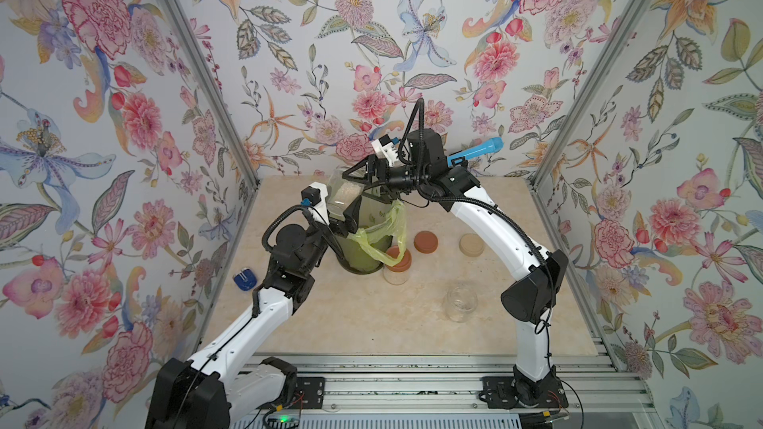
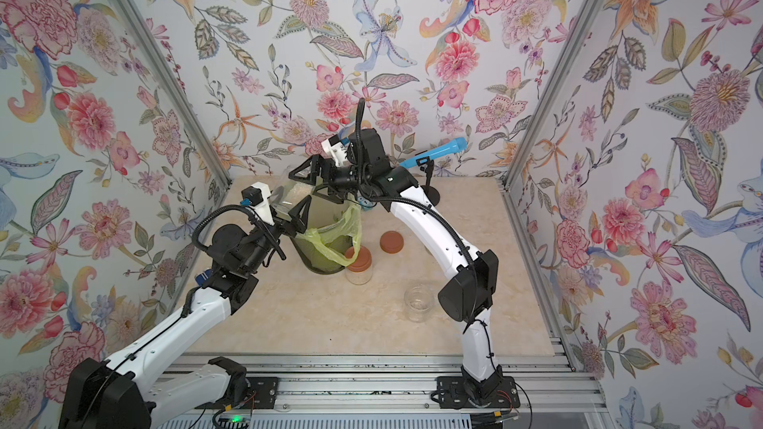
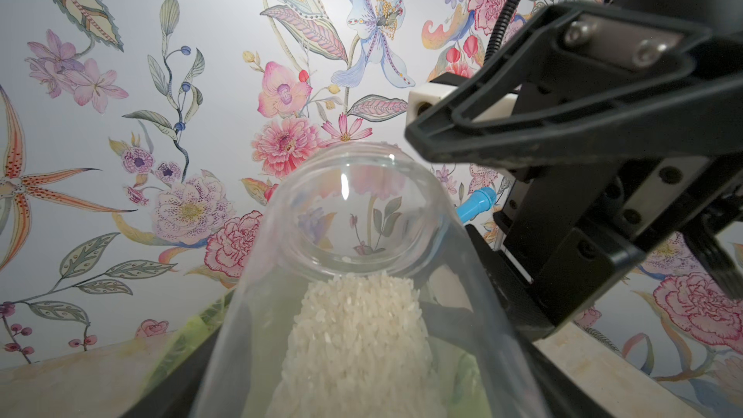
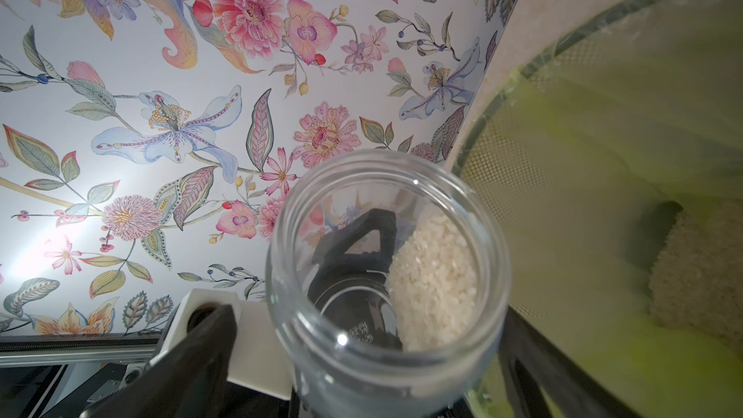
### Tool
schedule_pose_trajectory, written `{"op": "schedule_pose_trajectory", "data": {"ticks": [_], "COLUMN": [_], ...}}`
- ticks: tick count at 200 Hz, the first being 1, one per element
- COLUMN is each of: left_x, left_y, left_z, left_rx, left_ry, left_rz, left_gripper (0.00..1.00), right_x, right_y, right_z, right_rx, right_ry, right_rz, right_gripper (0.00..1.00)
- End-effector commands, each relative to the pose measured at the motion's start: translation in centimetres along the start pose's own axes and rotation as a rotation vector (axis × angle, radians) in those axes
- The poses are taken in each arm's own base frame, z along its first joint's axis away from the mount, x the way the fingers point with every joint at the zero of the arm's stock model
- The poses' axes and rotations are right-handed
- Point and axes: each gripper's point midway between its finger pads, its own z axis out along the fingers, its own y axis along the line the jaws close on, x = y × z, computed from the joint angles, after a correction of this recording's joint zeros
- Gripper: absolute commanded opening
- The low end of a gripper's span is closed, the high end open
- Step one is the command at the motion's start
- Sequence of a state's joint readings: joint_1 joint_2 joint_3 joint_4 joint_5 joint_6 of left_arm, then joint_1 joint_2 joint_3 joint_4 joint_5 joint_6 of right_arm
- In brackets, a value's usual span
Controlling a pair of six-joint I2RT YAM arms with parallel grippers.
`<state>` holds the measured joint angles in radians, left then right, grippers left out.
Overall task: Empty moldy rice from jars
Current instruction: Pour the moldy rice from the jar into the trash bin.
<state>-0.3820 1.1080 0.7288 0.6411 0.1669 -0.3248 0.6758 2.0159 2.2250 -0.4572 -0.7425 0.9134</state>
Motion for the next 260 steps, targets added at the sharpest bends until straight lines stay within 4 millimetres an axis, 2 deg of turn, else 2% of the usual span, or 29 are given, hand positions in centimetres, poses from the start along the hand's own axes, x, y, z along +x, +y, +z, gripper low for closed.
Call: {"op": "schedule_pose_trajectory", "data": {"ticks": [1,12,15,24,86,159,220,260], "left_x": [-2.5,-2.4,-2.4,-2.3,-2.7,-4.2,-4.3,-3.5], "left_y": [0.5,0.7,0.7,0.7,0.6,0.3,0.1,-0.2], "left_z": [-0.2,0.0,0.1,0.3,1.4,1.6,1.1,0.6], "left_rx": [-0.035,-0.044,-0.045,-0.046,-0.046,-0.042,-0.039,-0.026], "left_ry": [-0.02,0.011,0.018,0.044,0.181,0.324,0.489,0.62], "left_rz": [0.056,0.072,0.076,0.088,0.14,0.161,0.155,0.125], "left_gripper": [0.0,0.0,0.0,0.0,0.0,0.0,0.0,0.0], "right_x": [-1.3,-1.2,-2.1,-2.4,-1.8,-1.6,-1.9,-2.6], "right_y": [2.7,2.7,1.9,1.2,-1.4,-2.7,-3.8,-4.7], "right_z": [-2.8,-2.9,-3.6,-4.0,-4.9,-5.3,-6.1,-6.5], "right_rx": [-0.028,-0.02,-0.002,0.023,0.185,0.282,0.342,0.361], "right_ry": [-0.067,-0.067,-0.089,-0.095,-0.08,-0.079,-0.086,-0.093], "right_rz": [-0.102,-0.108,-0.102,-0.11,-0.247,-0.373,-0.443,-0.452], "right_gripper": [1.0,1.0,1.0,1.0,1.0,1.0,1.0,1.0]}}
